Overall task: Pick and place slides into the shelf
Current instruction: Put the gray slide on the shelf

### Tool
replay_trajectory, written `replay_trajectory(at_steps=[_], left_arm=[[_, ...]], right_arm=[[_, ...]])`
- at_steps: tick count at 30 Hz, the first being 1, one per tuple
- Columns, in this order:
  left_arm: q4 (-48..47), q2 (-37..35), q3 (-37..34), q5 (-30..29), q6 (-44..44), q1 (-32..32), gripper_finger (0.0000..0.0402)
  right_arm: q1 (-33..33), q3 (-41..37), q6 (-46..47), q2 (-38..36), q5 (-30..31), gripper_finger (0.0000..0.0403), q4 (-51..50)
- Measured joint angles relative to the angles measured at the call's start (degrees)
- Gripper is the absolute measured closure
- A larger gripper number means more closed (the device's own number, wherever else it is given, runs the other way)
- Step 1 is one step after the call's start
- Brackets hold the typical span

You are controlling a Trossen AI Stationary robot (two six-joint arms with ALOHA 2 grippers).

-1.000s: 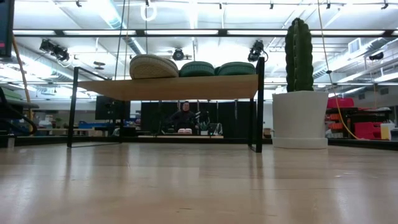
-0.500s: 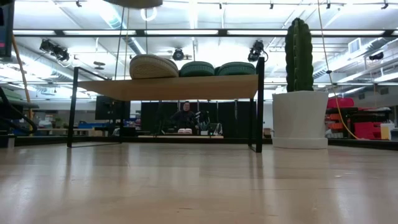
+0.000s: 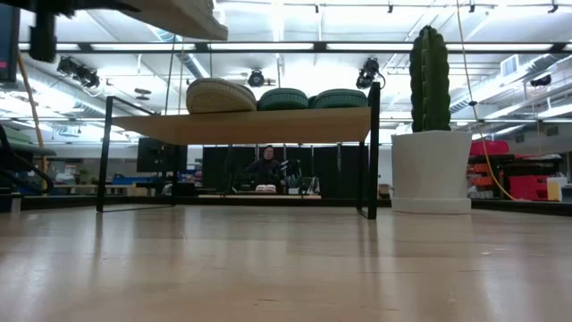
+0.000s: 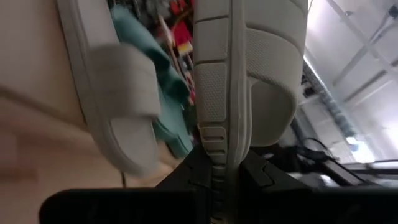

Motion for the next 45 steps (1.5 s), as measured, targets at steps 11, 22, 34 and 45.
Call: replay_trajectory(at_steps=[11, 22, 34, 45], left_arm=[[0.2, -2.4, 0.0, 0.0, 10.0, 3.6, 0.0366], [0.7, -13.5, 0.0, -0.2, 27.2, 7.2, 0.0366], [0.9, -30.6, 8.2, 0.1, 62.8, 9.8, 0.0366], [0.2, -30.8, 2.9, -0.1, 53.8, 7.8, 0.0366]], right_arm=[[0.0, 0.0, 0.0, 0.0, 0.0, 0.0289, 0.0], [0.0, 0.0, -2.7, 0.0, -0.1, 0.0289, 0.0], [-0.2, 0.0, -4.5, 0.0, -0.2, 0.0289, 0.0], [-0.2, 0.0, -4.4, 0.0, -0.1, 0.0289, 0.0]])
